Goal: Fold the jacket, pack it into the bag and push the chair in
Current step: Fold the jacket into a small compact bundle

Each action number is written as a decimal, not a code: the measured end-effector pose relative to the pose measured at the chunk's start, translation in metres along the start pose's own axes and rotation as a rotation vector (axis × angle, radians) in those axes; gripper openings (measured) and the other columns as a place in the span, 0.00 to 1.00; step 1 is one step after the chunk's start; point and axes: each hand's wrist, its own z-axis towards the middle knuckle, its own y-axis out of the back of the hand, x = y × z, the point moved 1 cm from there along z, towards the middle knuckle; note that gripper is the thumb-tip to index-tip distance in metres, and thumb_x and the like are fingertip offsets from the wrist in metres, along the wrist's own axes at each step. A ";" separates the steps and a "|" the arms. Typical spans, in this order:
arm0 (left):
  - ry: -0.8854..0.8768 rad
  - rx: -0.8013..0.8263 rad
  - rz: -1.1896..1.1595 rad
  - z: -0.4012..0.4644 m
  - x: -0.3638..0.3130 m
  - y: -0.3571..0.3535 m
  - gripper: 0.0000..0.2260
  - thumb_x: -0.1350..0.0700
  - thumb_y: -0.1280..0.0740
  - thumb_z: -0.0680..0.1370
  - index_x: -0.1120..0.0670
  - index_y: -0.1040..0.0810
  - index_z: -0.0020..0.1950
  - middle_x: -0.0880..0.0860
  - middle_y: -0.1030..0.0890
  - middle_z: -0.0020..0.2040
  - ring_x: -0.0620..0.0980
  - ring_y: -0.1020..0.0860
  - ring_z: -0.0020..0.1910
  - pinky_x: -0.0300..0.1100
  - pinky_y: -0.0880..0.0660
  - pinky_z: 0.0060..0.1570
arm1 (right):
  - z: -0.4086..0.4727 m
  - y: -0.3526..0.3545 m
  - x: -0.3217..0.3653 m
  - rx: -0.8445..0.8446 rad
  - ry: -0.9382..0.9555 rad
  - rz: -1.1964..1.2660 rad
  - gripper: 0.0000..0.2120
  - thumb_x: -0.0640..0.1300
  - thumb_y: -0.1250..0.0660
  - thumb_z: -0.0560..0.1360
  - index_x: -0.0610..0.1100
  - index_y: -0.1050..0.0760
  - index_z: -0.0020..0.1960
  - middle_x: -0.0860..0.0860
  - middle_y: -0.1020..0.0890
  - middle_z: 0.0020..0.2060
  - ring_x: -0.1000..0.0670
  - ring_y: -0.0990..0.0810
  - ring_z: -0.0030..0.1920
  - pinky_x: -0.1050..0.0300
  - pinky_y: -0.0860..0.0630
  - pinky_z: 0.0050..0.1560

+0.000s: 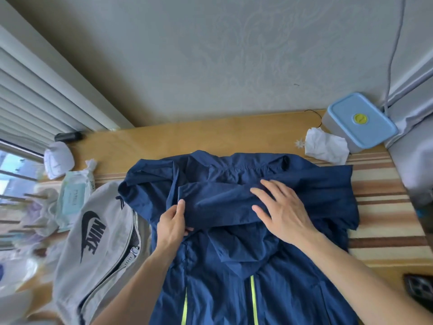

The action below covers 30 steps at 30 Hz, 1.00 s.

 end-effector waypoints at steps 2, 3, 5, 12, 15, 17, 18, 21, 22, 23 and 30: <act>-0.232 -0.111 0.285 0.005 0.002 0.010 0.13 0.49 0.41 0.83 0.51 0.18 0.56 0.53 0.17 0.52 0.54 0.17 0.51 0.54 0.21 0.55 | 0.003 -0.014 0.010 0.145 -0.082 -0.061 0.24 0.51 0.28 0.75 0.45 0.24 0.69 0.40 0.26 0.72 0.35 0.29 0.72 0.39 0.30 0.71; -0.365 -0.147 0.453 0.008 0.004 0.017 0.13 0.53 0.40 0.81 0.50 0.19 0.61 0.52 0.20 0.56 0.55 0.21 0.56 0.52 0.23 0.58 | 0.004 -0.015 0.016 0.137 -0.127 -0.043 0.26 0.47 0.26 0.74 0.44 0.25 0.70 0.39 0.27 0.72 0.34 0.29 0.72 0.39 0.29 0.70; -0.540 -0.138 0.744 0.015 0.011 0.030 0.22 0.55 0.34 0.74 0.48 0.23 0.69 0.51 0.25 0.62 0.56 0.28 0.61 0.51 0.25 0.59 | 0.006 -0.010 0.039 0.052 -0.107 0.053 0.26 0.45 0.29 0.76 0.43 0.27 0.72 0.40 0.28 0.73 0.36 0.29 0.72 0.40 0.26 0.68; -0.442 -0.119 0.656 0.031 0.023 0.052 0.27 0.56 0.25 0.72 0.51 0.28 0.71 0.53 0.27 0.61 0.54 0.23 0.56 0.47 0.24 0.57 | 0.013 -0.027 0.081 0.283 -0.086 0.059 0.22 0.54 0.34 0.78 0.45 0.24 0.69 0.42 0.26 0.72 0.38 0.27 0.70 0.42 0.21 0.58; -0.320 -0.135 0.450 0.038 0.020 0.059 0.25 0.59 0.25 0.72 0.51 0.27 0.68 0.52 0.23 0.53 0.53 0.23 0.54 0.49 0.25 0.57 | 0.019 -0.026 0.087 0.361 -0.132 0.091 0.24 0.56 0.37 0.80 0.45 0.28 0.72 0.44 0.33 0.77 0.41 0.35 0.75 0.44 0.24 0.65; -0.294 -0.135 0.384 0.042 0.021 0.065 0.18 0.58 0.26 0.74 0.52 0.22 0.63 0.48 0.20 0.45 0.53 0.20 0.52 0.49 0.22 0.55 | 0.021 -0.026 0.092 0.399 -0.156 0.101 0.26 0.57 0.38 0.80 0.46 0.32 0.74 0.45 0.37 0.79 0.42 0.40 0.78 0.46 0.28 0.69; -0.287 -0.149 0.362 0.044 0.021 0.070 0.12 0.58 0.27 0.75 0.52 0.18 0.58 0.47 0.18 0.42 0.52 0.18 0.49 0.49 0.21 0.53 | 0.022 -0.024 0.093 0.422 -0.172 0.101 0.27 0.58 0.39 0.80 0.46 0.33 0.75 0.46 0.39 0.80 0.43 0.42 0.79 0.47 0.30 0.71; -0.331 -0.201 0.337 0.044 0.024 0.081 0.04 0.58 0.30 0.76 0.50 0.16 0.45 0.46 0.15 0.41 0.47 0.18 0.42 0.48 0.19 0.48 | 0.026 -0.017 0.099 0.488 -0.217 0.092 0.28 0.59 0.39 0.80 0.47 0.36 0.76 0.46 0.41 0.81 0.42 0.45 0.80 0.46 0.33 0.74; -0.340 -0.209 0.332 0.042 0.023 0.083 0.03 0.55 0.30 0.76 0.50 0.17 0.46 0.46 0.16 0.43 0.46 0.19 0.42 0.48 0.19 0.48 | 0.027 -0.015 0.104 0.486 -0.220 0.078 0.29 0.59 0.39 0.80 0.47 0.37 0.77 0.46 0.41 0.81 0.42 0.45 0.80 0.46 0.34 0.74; -0.347 -0.198 0.324 0.041 0.022 0.082 0.03 0.51 0.30 0.77 0.49 0.19 0.47 0.46 0.16 0.45 0.46 0.19 0.44 0.47 0.20 0.49 | 0.027 -0.013 0.112 0.455 -0.216 0.074 0.30 0.59 0.39 0.80 0.47 0.37 0.77 0.45 0.40 0.80 0.41 0.44 0.80 0.46 0.34 0.75; -0.216 -0.212 0.205 0.040 0.005 0.067 0.05 0.50 0.29 0.75 0.50 0.18 0.48 0.49 0.17 0.49 0.51 0.18 0.49 0.43 0.24 0.48 | 0.016 -0.019 0.173 0.361 -0.080 0.169 0.37 0.62 0.35 0.77 0.48 0.41 0.79 0.46 0.39 0.80 0.43 0.43 0.80 0.48 0.36 0.76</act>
